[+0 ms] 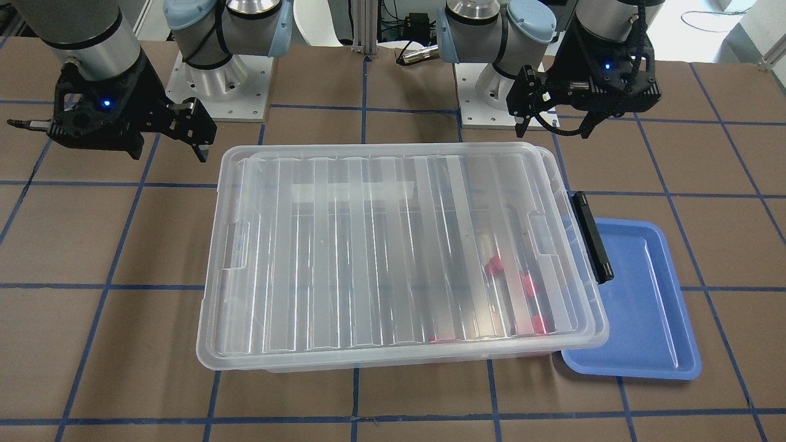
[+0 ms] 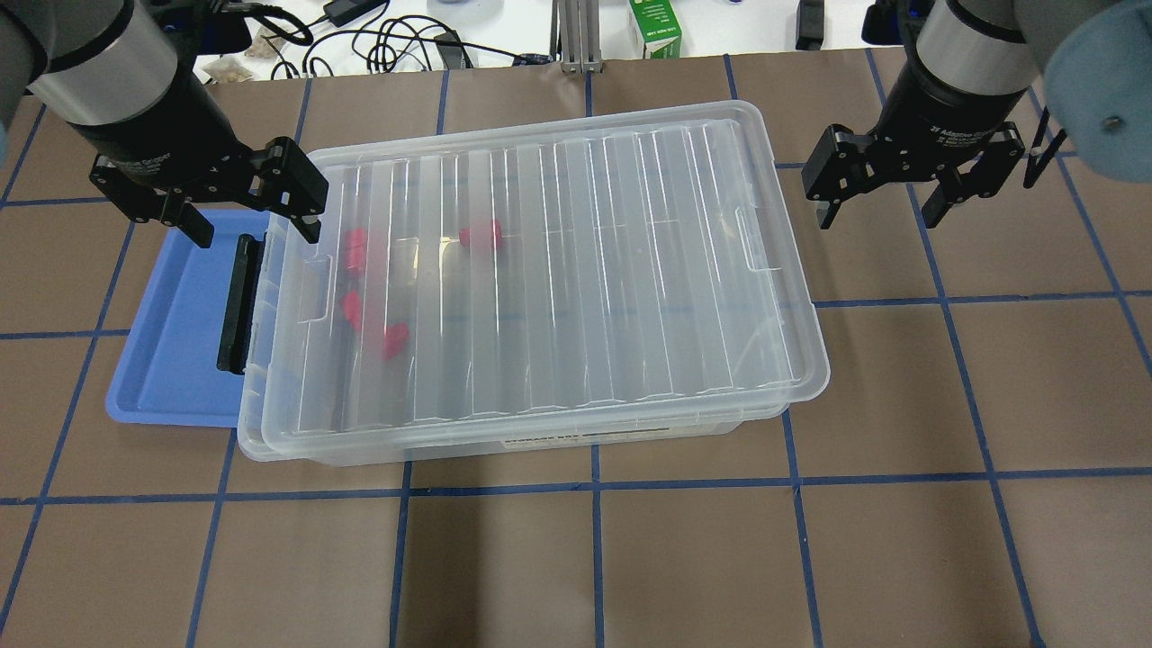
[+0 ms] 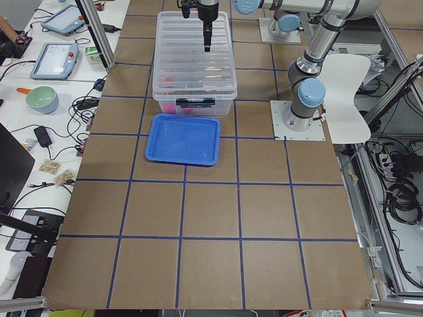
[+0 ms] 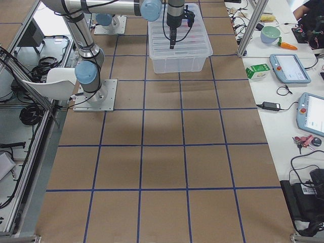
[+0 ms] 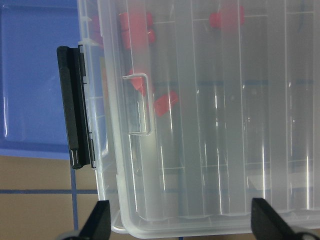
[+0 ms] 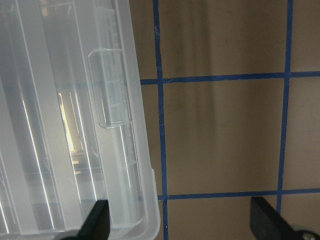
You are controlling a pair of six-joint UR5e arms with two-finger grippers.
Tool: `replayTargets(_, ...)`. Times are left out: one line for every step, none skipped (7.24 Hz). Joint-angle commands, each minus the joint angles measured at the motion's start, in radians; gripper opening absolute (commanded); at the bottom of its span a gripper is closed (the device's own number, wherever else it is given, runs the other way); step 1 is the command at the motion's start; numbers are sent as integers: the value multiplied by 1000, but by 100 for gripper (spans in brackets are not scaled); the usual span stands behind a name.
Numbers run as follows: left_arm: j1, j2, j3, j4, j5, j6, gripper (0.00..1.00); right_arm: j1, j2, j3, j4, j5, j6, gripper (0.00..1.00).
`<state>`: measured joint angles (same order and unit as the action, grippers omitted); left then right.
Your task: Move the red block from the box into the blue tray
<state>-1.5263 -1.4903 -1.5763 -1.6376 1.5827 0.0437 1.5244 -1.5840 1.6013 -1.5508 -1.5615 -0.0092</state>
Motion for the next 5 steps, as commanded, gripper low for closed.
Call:
replayTargets(2, 1, -1, -1, 0, 1, 100, 0, 2, 2, 0, 1, -8, 100)
replayTargets(0, -1, -1, -1, 0, -1, 100, 0, 1, 0, 0, -2, -11, 100)
replayTargets(0, -1, -1, -1, 0, 1, 100, 0, 2, 0, 0, 1, -11, 100)
replayTargets(2, -1, -1, -1, 0, 4, 100, 0, 5, 2, 0, -12, -14, 100)
replayTargets(0, -1, -1, -1, -1, 4, 100, -1, 9, 2, 0, -14, -14, 100)
